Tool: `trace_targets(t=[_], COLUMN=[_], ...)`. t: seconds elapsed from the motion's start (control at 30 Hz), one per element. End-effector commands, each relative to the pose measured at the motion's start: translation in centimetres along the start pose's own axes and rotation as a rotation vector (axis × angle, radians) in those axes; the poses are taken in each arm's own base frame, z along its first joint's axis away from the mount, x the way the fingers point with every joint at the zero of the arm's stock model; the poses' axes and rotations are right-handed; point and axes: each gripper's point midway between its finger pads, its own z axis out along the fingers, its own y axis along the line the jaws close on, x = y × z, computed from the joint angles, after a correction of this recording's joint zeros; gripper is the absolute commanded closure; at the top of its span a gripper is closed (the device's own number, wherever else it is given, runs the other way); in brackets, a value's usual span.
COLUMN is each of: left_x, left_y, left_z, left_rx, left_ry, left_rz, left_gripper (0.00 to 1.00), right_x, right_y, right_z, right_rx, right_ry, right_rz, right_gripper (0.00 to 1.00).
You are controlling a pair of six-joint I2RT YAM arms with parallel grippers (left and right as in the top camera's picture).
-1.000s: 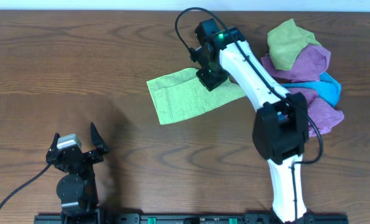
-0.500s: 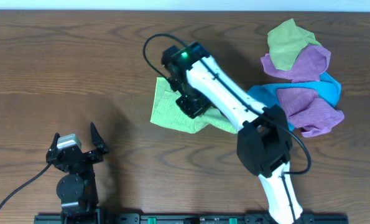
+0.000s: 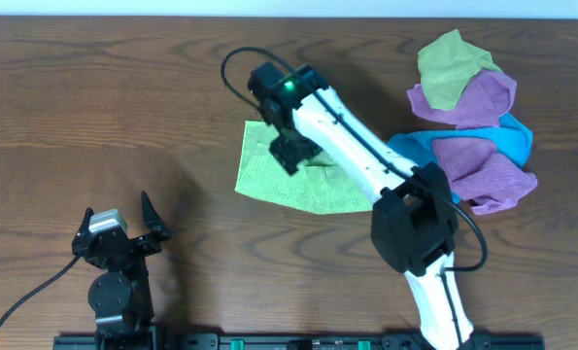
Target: Fold the cloth
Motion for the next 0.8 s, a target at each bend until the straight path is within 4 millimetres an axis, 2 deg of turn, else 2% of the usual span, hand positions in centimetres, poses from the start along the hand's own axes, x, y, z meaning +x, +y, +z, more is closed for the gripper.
trace_targets(t=[0.0, 0.07, 0.17, 0.3, 0.5, 0.77], left_x=[1.9, 1.9, 1.9, 1.9, 1.9, 1.9], left_y=[0.7, 0.7, 0.7, 0.7, 0.7, 0.7], left_z=[0.1, 0.1, 0.1, 0.1, 0.1, 0.1], left_rx=[-0.037, -0.037, -0.037, -0.037, -0.037, -0.037], left_ry=[0.058, 0.058, 0.058, 0.058, 0.058, 0.058], left_rz=[0.028, 0.028, 0.028, 0.028, 0.028, 0.028], left_gripper=[0.05, 0.05, 0.05, 0.05, 0.04, 0.04], right_x=[-0.4, -1.0, -2.0, -3.1, -3.7, -4.4], right_y=[-1.5, -1.5, -1.1, 0.6, 1.0, 1.4], right_z=[1.1, 1.7, 2.4, 3.1, 5.8, 8.4], right_rx=[0.006, -0.011, -0.039, -0.117, -0.118, -0.118], right_ry=[-0.010, -0.026, -0.059, -0.096, -0.078, -0.073], right_rz=[-0.021, -0.038, -0.048, -0.085, -0.108, -0.108], right_gripper=[0.42, 0.58, 0.97, 0.98, 0.99, 0.99])
